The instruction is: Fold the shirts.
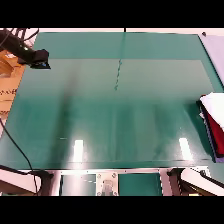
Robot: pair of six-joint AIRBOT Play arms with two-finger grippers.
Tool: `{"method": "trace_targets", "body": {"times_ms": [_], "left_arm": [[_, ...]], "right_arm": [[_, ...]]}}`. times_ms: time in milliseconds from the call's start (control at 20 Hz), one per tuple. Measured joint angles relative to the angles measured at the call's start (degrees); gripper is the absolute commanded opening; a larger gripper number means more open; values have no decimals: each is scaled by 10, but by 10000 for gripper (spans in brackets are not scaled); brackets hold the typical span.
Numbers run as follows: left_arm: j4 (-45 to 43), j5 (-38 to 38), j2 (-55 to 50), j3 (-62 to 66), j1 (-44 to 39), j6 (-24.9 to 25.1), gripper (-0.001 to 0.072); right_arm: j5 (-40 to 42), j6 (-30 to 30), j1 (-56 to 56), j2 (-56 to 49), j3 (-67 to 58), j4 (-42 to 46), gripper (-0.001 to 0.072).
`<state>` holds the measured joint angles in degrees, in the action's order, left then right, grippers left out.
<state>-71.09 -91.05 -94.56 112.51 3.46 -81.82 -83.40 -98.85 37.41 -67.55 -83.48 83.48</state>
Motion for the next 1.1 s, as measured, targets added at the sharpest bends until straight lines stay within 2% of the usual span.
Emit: {"method": "trace_targets", "body": {"times_ms": [150, 350, 550, 800, 1100], "left_arm": [[0, 9, 59, -87, -37, -4, 21], [1, 60, 184, -300, -82, -13, 21], [9, 112, 287, -476, -101, -19, 23], [15, 135, 326, -541, -108, -19, 23], [17, 140, 335, -555, -109, -18, 23]], "right_arm": [[11, 0, -141, 18, 38, -9, 13], [62, -9, -330, 70, 174, -14, 13], [130, -30, -462, 94, 279, -16, 14], [178, -39, -528, 101, 317, -20, 14], [192, -41, -542, 103, 325, -20, 14]]}}
